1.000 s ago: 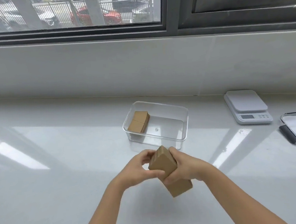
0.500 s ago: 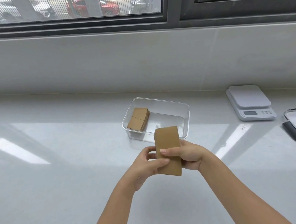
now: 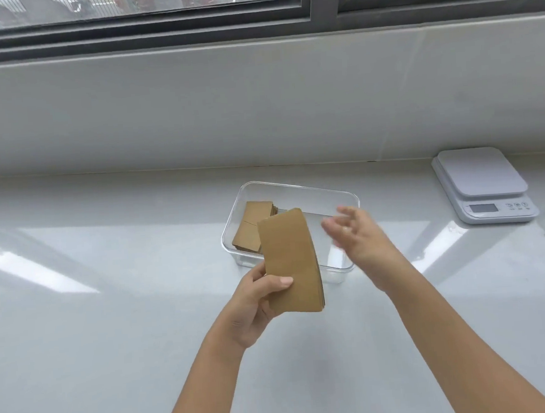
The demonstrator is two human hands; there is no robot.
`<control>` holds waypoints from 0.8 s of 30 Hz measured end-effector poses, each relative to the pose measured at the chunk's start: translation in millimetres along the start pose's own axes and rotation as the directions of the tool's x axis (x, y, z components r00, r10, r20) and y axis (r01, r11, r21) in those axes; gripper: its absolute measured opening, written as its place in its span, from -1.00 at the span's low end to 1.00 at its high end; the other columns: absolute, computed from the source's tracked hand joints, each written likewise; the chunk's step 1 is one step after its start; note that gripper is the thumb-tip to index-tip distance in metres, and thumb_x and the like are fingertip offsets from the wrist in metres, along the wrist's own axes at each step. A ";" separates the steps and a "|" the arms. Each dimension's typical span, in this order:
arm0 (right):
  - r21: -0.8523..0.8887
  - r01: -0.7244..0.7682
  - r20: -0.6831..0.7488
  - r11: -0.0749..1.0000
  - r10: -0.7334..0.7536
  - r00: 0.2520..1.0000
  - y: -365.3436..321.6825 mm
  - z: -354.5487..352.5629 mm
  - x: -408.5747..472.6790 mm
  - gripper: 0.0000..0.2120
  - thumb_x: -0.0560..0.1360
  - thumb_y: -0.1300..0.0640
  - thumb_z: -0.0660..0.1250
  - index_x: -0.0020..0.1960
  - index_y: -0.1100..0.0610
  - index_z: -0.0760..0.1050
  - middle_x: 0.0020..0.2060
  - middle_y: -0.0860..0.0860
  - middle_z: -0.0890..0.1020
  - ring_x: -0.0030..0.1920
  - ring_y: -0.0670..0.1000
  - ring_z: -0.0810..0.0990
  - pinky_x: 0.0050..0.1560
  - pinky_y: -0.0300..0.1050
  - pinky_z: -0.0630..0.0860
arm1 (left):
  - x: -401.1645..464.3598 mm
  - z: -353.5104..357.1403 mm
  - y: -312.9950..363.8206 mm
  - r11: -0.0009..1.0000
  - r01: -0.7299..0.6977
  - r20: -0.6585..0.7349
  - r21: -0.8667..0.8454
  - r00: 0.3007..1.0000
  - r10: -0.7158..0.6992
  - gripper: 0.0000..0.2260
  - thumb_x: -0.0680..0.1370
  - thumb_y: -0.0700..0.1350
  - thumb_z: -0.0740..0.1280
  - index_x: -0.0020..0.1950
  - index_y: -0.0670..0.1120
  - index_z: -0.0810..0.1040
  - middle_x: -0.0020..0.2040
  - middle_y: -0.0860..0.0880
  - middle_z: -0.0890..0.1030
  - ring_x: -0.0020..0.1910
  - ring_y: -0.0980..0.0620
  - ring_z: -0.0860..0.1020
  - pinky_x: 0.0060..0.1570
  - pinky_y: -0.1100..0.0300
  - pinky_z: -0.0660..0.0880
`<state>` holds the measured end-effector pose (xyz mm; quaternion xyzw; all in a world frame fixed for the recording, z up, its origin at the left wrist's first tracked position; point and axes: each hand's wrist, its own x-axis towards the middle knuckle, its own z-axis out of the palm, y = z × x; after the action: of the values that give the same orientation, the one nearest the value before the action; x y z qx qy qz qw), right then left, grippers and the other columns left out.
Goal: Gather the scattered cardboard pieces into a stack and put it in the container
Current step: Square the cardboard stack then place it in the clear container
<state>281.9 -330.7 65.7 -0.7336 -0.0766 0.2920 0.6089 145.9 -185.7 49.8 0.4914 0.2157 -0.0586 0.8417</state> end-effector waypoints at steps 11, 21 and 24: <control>-0.323 -0.040 -0.442 0.946 -0.113 0.890 47.2 -9.7 62.0 -0.73 0.51 0.25 0.10 0.16 0.22 0.46 -0.15 0.10 0.55 -0.15 0.15 0.48 -0.17 -0.15 0.32 | 13.2 -14.1 3.4 0.999 0.039 -0.077 -0.029 0.996 -0.041 -0.47 0.17 -0.13 0.45 0.13 -0.21 0.54 -0.06 -0.09 0.67 -0.10 -0.05 0.64 -0.17 0.12 0.59; -0.344 -0.010 -0.417 0.939 -0.144 0.897 76.2 -14.5 19.0 -0.60 0.52 0.21 0.10 0.34 0.04 0.39 -0.18 0.11 0.61 -0.17 0.14 0.53 -0.14 -0.10 0.41 | 9.5 9.8 6.7 0.997 0.068 -0.055 -0.026 0.996 -0.069 -0.36 0.13 -0.16 0.47 0.20 -0.25 0.49 -0.10 -0.07 0.68 -0.13 -0.01 0.65 -0.23 0.15 0.59; -0.356 0.008 -0.399 0.934 -0.160 0.903 83.5 -17.2 -3.8 -0.61 0.53 0.20 0.12 0.34 0.04 0.40 -0.30 0.09 0.57 -0.28 0.09 0.48 -0.18 -0.11 0.38 | 11.2 20.2 0.1 0.991 0.134 -0.104 0.013 0.986 -0.132 -0.29 0.08 -0.15 0.50 0.22 -0.23 0.47 -0.11 -0.07 0.67 -0.17 -0.02 0.65 -0.22 0.12 0.60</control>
<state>267.4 -367.7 -9.8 -0.8706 -0.0253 0.0816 0.4845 162.1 -201.6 53.8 0.4868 0.2907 -0.0913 0.8187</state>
